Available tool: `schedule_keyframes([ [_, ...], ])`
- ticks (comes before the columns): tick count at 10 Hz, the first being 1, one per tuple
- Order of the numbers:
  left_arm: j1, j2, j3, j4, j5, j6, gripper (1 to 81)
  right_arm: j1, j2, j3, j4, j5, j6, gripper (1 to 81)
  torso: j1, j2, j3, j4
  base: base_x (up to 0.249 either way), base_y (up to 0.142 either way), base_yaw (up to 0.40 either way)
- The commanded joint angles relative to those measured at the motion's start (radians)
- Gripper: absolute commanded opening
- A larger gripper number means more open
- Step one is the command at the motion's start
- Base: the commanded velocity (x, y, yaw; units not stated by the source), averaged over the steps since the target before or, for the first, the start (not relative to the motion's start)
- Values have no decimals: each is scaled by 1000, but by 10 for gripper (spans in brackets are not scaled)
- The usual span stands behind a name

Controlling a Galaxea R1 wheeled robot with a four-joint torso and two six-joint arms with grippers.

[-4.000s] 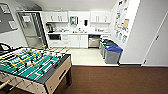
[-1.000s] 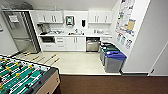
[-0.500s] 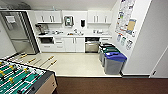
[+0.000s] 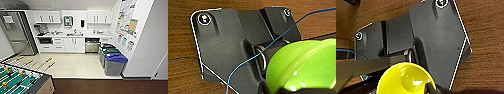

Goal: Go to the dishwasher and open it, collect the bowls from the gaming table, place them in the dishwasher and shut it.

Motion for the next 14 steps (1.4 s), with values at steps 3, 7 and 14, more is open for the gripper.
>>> schedule_keyframes([
  [3,-25,-15,-4,6,27,2,10,31,-3,0,-8,-45,-2,10,0,0,0,0,133,0,0],
  [7,-22,-15,-4,5,27,2,10,30,-1,3,-8,-45,-2,10,0,0,0,0,134,0,0],
  [14,-22,-13,-4,8,27,2,10,39,-1,3,-8,-45,-2,10,0,0,0,0,134,0,0],
])
